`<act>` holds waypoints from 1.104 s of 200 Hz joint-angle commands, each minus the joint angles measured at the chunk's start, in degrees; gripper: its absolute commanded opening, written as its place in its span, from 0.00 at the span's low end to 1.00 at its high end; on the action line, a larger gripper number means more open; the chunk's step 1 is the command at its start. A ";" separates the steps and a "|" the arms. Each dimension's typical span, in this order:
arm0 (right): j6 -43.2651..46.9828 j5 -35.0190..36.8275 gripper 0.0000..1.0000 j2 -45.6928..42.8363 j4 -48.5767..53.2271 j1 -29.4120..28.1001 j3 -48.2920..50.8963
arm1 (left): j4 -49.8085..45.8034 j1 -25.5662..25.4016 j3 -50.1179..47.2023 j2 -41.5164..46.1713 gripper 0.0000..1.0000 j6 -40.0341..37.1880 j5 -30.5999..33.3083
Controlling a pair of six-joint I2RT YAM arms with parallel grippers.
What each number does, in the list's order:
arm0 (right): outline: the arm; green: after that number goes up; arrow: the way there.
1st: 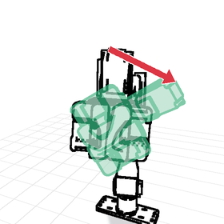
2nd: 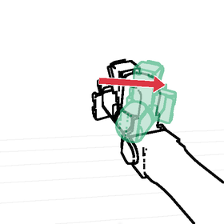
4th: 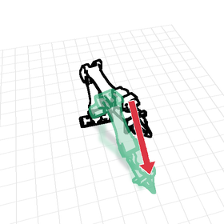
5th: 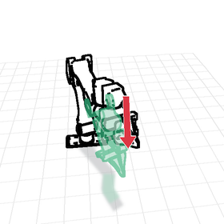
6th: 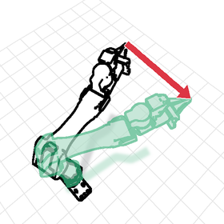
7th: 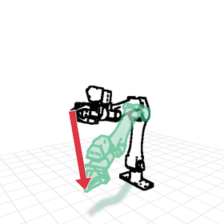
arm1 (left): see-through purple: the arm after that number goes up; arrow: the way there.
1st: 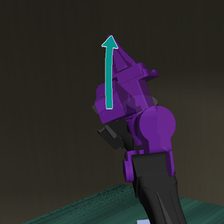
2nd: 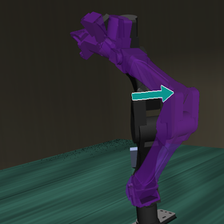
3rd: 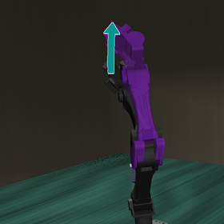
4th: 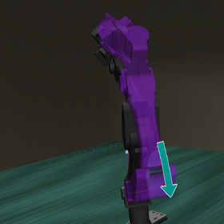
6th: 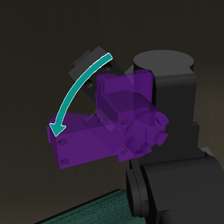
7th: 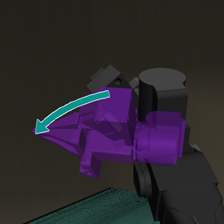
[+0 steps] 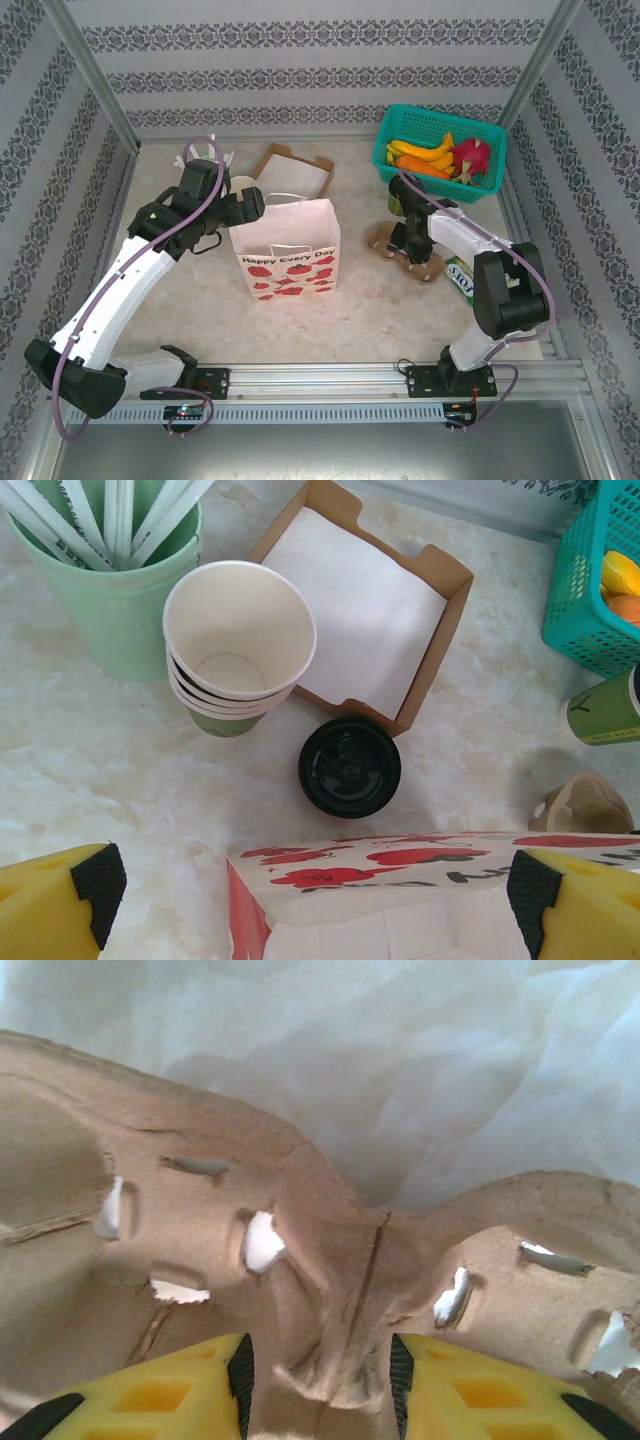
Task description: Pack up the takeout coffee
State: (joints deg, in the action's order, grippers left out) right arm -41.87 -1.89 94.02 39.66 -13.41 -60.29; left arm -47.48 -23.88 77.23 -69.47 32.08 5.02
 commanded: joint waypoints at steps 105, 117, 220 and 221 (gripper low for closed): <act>14.65 5.42 0.00 -5.85 4.51 -1.15 1.14 | 1.31 0.75 3.88 0.61 1.00 -21.97 -11.23; 16.49 4.77 0.00 -7.11 5.14 -1.11 1.36 | 2.58 0.76 4.15 0.21 1.00 -25.35 -15.57; 16.26 -1.39 0.00 -20.94 2.05 -0.20 4.76 | 0.10 1.36 7.66 -2.01 1.00 -45.78 -24.06; 16.28 -1.42 0.00 -21.00 2.03 -0.16 4.80 | -0.20 1.37 7.67 -1.91 1.00 -46.09 -24.25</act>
State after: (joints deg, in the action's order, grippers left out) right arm -25.67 -1.80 75.53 42.54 -14.02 -57.34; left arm -45.56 -23.64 84.31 -74.26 -4.58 -16.32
